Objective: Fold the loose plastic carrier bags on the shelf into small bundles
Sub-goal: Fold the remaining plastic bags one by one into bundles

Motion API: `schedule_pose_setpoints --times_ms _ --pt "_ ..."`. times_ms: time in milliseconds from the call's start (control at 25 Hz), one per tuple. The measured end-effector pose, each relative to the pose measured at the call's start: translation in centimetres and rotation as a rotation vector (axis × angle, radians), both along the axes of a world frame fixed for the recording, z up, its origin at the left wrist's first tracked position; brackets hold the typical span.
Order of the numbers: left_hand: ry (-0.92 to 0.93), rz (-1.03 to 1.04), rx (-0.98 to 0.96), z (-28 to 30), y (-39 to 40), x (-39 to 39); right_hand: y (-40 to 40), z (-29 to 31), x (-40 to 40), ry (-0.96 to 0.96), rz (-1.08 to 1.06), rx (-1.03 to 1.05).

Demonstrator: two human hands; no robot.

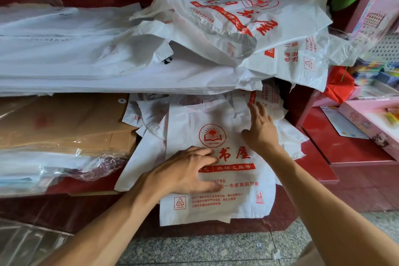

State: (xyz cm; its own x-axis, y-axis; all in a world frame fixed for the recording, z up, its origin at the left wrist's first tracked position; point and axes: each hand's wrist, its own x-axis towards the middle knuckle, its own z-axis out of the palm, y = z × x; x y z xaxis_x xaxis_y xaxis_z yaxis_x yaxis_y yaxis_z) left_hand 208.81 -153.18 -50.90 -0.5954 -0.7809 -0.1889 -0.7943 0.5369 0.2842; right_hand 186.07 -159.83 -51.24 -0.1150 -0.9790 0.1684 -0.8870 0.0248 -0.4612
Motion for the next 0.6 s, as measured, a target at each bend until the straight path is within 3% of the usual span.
schedule_pose_setpoints --times_ms 120,200,360,480,600 --pt "-0.122 -0.026 -0.04 -0.5 -0.1 0.2 1.1 0.6 0.2 0.126 0.092 -0.104" --pt "-0.114 -0.023 -0.048 -0.5 -0.3 0.2 2.6 1.3 0.8 0.079 0.239 -0.126" --pt "-0.101 -0.013 -0.203 -1.4 -1.3 0.9 7.2 2.0 1.4 0.048 0.605 0.207" --pt "-0.063 0.157 -0.315 -1.6 -1.5 0.3 9.1 1.7 0.8 0.265 0.615 0.382" --pt "0.114 0.124 -0.303 0.2 -0.1 -1.2 9.2 1.3 0.1 0.44 0.617 0.314"
